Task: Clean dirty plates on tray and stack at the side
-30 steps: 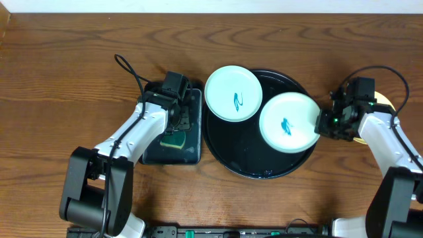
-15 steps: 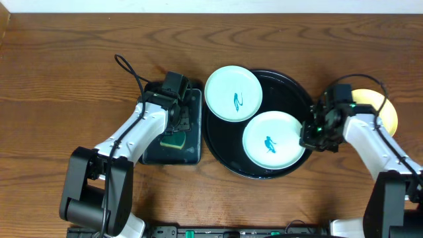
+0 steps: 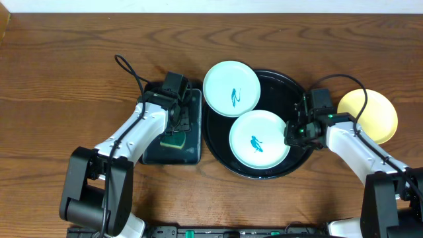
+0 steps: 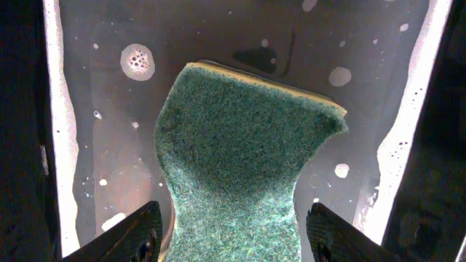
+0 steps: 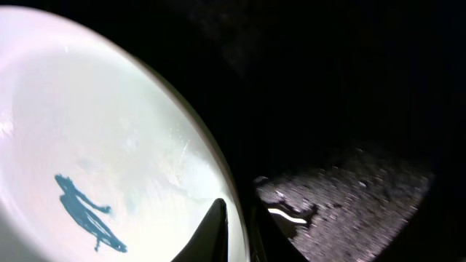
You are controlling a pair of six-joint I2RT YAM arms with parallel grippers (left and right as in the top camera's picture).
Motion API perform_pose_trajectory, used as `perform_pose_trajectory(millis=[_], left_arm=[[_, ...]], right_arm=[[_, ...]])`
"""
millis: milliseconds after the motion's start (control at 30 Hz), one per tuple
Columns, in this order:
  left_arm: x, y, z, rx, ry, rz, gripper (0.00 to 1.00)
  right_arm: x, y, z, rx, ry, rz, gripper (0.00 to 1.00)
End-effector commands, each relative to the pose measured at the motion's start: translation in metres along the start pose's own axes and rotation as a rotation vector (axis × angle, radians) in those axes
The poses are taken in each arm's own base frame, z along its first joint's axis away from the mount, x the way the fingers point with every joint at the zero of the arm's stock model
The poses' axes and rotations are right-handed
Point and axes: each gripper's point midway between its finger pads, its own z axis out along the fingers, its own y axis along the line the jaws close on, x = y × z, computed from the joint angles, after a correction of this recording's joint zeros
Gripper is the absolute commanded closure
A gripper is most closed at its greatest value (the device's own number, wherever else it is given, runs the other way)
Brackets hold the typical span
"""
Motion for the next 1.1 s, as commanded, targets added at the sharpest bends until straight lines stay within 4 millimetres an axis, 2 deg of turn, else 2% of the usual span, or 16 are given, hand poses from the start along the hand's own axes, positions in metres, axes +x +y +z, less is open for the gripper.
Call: perform_pose_trajectory(millis=[0,300,467,633,900,1067], left_arm=[[0.008,0.005,0.007,-0.017,0.031,0.001,0.36],[0.008,0.005,0.007,-0.017,0.031,0.0,0.35],[0.008,0.005,0.007,-0.016,0.032,-0.001,0.35],[0.011,-0.006,0.007,0.045,0.049,-0.004,0.36],[0.009,-0.005,0.007,0.037,0.042,-0.004,0.36],[0.016,0.001,0.014,0.009,0.062,-0.002,0.36]], right_arm=[[0.001,0.001,0.002,0.008,-0.004,0.001,0.9],[0.016,-0.01,0.016,0.046,0.054,0.014,0.9],[0.019,-0.013,0.022,0.054,0.076,0.018,0.97],[0.019,-0.013,0.023,0.053,0.076,0.019,0.99],[0.019,-0.013,0.023,0.054,0.076,0.019,0.99],[0.02,-0.012,0.023,0.052,0.08,0.019,0.99]])
